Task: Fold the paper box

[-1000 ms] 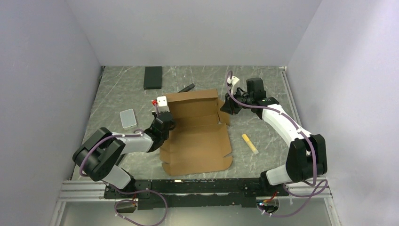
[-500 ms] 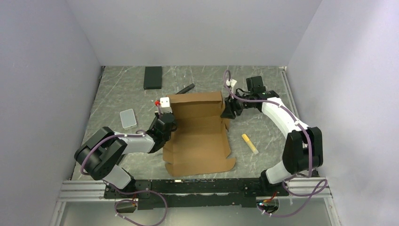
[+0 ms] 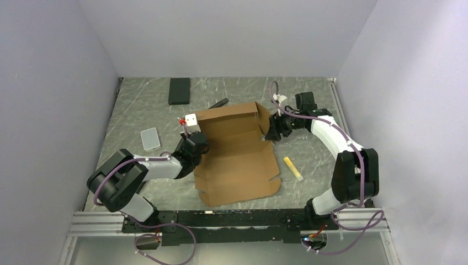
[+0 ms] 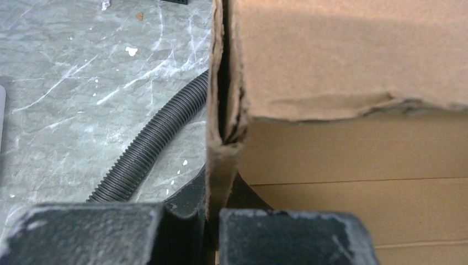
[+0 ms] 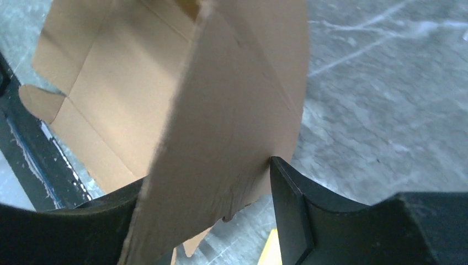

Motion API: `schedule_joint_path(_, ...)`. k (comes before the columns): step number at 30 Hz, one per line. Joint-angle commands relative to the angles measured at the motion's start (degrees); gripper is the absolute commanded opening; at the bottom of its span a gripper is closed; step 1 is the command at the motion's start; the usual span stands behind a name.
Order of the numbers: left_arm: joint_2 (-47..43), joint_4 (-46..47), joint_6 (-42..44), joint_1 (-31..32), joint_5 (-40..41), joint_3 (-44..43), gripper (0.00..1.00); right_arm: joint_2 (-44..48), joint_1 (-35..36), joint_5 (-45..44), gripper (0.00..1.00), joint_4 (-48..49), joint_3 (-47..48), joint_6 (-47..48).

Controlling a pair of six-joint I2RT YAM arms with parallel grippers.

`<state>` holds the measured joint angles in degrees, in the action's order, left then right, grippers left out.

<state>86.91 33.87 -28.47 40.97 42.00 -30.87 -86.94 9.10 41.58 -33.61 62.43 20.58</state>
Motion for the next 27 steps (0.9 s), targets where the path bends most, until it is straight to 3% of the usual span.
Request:
schedule_joint_path(1, -1.2, -2.7, -3.6, 0.6, 1.2, -1.3, 0.00, 0.5, -1.4, -3.8, 0.59, 4.0, -0.3, -2.9)
schedule_joint_path(7, -0.8, -2.9, -4.0, 0.9, 0.9, -1.5, 0.00, -1.3, -1.3, -6.4, 0.31, 6.7, 2.1, -5.8)
schedule_joint_path(11, -1.2, -3.9, -4.0, 1.2, 1.5, -2.0, 0.00, -0.8, -0.5, -8.5, 0.00, 8.6, 2.7, -9.1)
schedule_joint_path(18, 0.0, -4.2, -3.6, 2.3, 2.1, -3.3, 0.00, -0.9, 1.1, -15.7, 0.00, 12.5, 5.8, -21.1)
schedule_joint_path(24, 0.6, -4.0, -2.0, 2.6, 2.7, -4.0, 0.00, -4.0, 1.2, -13.3, 0.00, 11.8, 6.8, -29.3)
schedule_joint_path(27, 1.4, -2.8, 0.8, 2.8, 2.5, -4.4, 0.00, -3.5, 3.5, -16.8, 0.00, 9.9, 8.7, -20.5)
